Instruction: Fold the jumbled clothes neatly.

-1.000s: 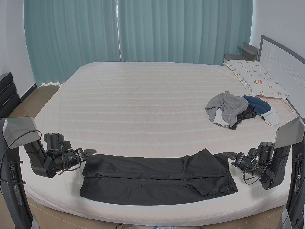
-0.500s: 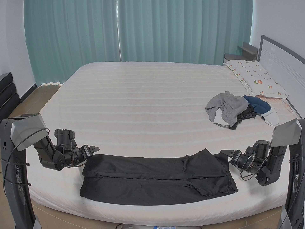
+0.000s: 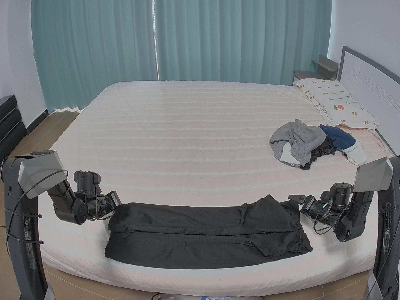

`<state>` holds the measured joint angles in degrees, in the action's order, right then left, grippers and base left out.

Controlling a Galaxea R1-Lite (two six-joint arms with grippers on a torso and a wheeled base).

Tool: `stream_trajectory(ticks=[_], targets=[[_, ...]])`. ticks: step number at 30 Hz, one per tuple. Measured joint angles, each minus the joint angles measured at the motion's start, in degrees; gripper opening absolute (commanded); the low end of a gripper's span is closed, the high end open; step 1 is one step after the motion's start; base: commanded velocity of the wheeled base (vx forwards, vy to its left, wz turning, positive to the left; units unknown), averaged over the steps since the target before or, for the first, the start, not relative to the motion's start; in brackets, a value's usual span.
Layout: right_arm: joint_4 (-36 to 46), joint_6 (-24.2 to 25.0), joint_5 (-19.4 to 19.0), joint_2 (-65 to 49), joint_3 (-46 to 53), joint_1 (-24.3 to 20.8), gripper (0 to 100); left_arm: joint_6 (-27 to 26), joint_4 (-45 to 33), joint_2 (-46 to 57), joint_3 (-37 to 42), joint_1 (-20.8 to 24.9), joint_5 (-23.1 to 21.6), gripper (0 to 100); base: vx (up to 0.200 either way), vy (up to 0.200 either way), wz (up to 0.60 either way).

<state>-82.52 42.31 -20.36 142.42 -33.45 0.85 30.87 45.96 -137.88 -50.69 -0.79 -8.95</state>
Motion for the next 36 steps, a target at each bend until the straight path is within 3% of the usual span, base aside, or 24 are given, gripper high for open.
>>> stream_trajectory(ticks=[9, 10, 24, 30, 36], targets=[[1.4, 0.0, 1.4, 0.7, -2.8, -1.1, 100, 0.2, -0.4, -0.4, -0.8, -0.5, 0.0, 0, 0.0, 0.0, 0.0], [1.5, 0.0, 1.4, 0.7, -3.0, -1.3, 0, 0.2, -0.4, -0.5, -0.9, -0.5, 0.0, 0, 0.0, 0.0, 0.0], [2.0, -0.1, 3.3, 1.9, -4.8, -1.9, 0, 0.2, 0.0, -0.8, -0.5, -0.5, 0.1, 0, 0.0, 0.0, 0.0], [2.0, -0.1, 3.4, 2.0, -5.1, -1.3, 0, 2.9, 0.5, -0.9, -0.3, -0.1, 4.6, 0, 0.0, 0.0, 0.0], [1.4, -0.1, 3.2, 2.1, -6.0, -0.1, 0, 5.8, 7.8, -1.7, -0.2, 0.3, 5.9, 0, 0.0, 0.0, 0.0]])
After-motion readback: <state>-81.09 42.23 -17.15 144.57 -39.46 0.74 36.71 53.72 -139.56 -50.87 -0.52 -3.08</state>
